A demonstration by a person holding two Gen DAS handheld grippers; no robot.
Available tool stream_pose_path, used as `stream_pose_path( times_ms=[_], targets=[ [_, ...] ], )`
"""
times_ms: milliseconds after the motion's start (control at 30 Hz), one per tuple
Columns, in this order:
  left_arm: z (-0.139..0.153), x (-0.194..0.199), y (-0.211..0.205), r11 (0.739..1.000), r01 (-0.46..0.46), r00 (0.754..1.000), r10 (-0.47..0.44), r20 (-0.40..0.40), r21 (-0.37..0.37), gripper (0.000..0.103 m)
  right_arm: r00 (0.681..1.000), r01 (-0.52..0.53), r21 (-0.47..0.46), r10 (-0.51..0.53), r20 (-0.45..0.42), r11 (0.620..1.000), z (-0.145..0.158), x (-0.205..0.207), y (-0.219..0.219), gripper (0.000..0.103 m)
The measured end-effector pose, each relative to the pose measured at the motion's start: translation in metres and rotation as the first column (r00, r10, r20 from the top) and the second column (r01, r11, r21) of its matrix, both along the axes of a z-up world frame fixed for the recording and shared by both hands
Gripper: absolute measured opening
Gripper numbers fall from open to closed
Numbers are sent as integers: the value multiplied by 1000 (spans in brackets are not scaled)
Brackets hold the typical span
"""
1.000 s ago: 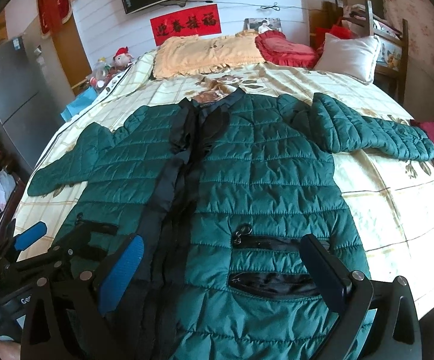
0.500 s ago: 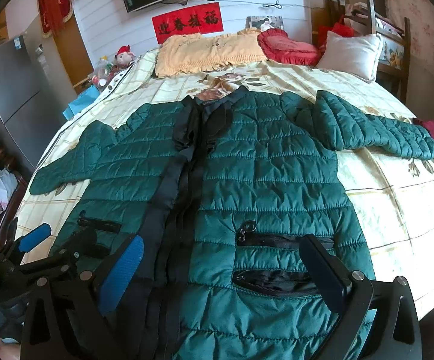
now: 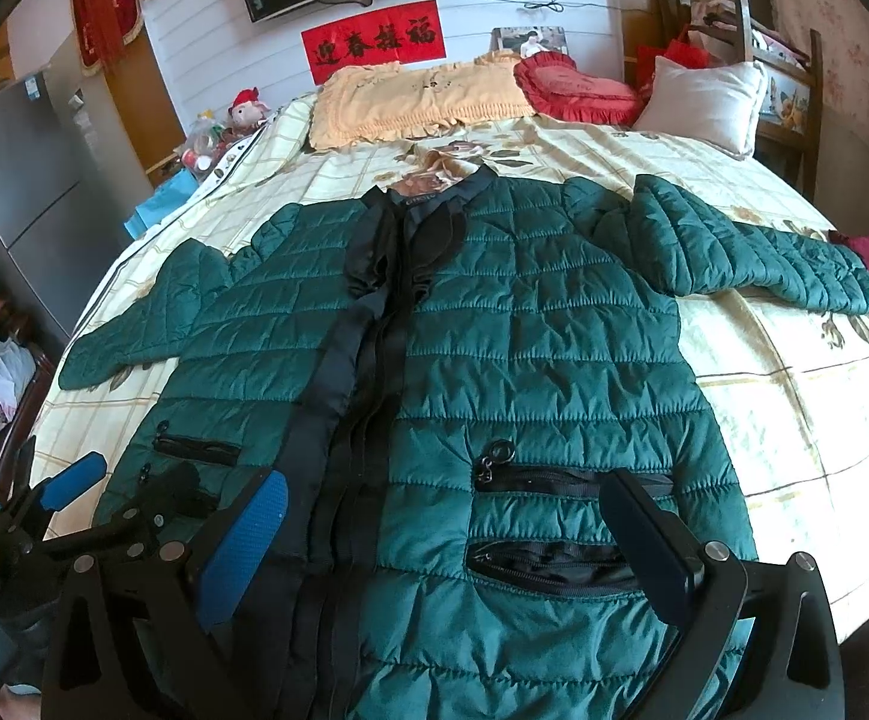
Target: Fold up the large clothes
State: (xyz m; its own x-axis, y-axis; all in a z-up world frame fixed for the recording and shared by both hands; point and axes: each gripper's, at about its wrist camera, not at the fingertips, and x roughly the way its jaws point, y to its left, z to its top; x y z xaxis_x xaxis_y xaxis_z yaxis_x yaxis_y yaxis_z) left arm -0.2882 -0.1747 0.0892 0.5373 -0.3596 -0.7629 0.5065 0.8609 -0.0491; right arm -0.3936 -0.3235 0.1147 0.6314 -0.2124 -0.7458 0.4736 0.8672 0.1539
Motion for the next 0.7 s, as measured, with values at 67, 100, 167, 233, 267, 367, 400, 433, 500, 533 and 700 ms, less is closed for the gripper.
stream_pose_path(
  times_ms=[67, 100, 167, 233, 267, 367, 400, 433, 500, 533, 700],
  targets=[
    [0, -1, 0, 1000, 1, 1000, -1, 1, -3, 102, 1000, -1, 3, 1, -1, 1000, 0, 0, 0, 103],
    [0, -1, -2, 1000, 2, 1000, -2, 2, -3, 102, 1000, -1, 1, 1, 0, 1000, 0, 0, -1, 103],
    [1, -1, -2, 1000, 2, 1000, -2, 1, -4, 102, 1000, -1, -1, 1, -6, 1000, 0, 1, 0, 103],
    [1, -1, -2, 1000, 2, 1000, -2, 0, -3, 102, 1000, -3, -2, 3, -12, 1000, -1, 2, 0, 103],
    [1, -1, -2, 1000, 2, 1000, -2, 1, -3, 102, 1000, -4, -2, 4, -13, 1000, -1, 3, 0, 103],
    [1, -1, -2, 1000, 3, 1000, -3, 1, -3, 102, 1000, -4, -4, 4, -13, 1000, -2, 4, -1, 103],
    [1, -2, -2, 1000, 2, 1000, -2, 0, -2, 102, 1000, -5, -4, 5, -15, 1000, -2, 4, 0, 103],
    [0, -2, -2, 1000, 3, 1000, -3, 0, -3, 102, 1000, -6, -3, 6, -15, 1000, -2, 4, -1, 103],
    [1, -1, -2, 1000, 2, 1000, -2, 2, -3, 102, 1000, -6, -3, 5, -15, 1000, -3, 5, -1, 103],
    [1, -2, -2, 1000, 1, 1000, -1, 2, -3, 102, 1000, -6, -2, 6, -17, 1000, -3, 5, -1, 103],
    [1, -1, -1, 1000, 3, 1000, -3, 1, -2, 102, 1000, -8, -11, 8, -13, 1000, -4, 5, -1, 103]
  ],
)
